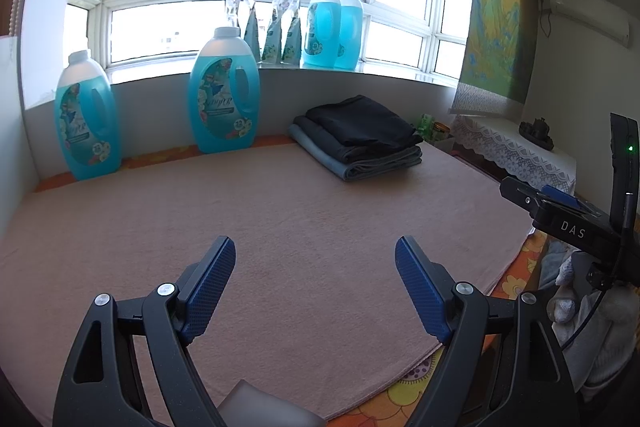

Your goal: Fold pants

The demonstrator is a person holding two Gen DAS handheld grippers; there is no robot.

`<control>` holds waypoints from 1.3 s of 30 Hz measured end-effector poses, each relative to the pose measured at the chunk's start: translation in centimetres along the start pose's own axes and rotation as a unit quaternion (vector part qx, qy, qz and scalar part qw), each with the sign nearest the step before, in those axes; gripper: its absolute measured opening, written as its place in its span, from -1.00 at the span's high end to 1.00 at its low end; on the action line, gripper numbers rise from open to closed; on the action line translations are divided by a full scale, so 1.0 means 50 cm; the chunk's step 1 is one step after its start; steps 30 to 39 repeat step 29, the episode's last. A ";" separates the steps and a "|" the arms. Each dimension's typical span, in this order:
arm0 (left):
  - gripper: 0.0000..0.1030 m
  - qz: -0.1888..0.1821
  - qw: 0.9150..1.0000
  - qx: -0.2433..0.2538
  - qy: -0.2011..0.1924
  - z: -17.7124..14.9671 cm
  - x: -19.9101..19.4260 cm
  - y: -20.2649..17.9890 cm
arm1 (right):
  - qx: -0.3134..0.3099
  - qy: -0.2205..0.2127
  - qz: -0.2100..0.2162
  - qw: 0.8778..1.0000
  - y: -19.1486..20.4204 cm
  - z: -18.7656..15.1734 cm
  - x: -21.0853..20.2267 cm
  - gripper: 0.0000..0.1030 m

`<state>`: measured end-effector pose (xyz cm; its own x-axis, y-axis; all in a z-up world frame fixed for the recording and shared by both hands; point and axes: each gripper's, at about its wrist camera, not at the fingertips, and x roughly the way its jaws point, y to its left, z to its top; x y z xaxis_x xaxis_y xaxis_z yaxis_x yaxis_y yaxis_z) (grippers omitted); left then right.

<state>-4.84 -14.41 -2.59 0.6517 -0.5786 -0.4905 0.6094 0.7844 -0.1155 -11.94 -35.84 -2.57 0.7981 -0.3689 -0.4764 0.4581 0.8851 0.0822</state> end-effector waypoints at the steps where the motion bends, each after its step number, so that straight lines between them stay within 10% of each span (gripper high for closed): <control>1: -0.60 0.000 1.000 0.000 0.000 0.000 0.000 0.000 | 0.000 0.000 0.000 1.000 0.000 0.000 0.000 -1.00; 39: -0.60 0.001 1.000 -0.008 0.000 -0.006 0.007 0.009 | 0.003 0.014 0.004 1.000 -0.001 -0.006 0.024 -1.00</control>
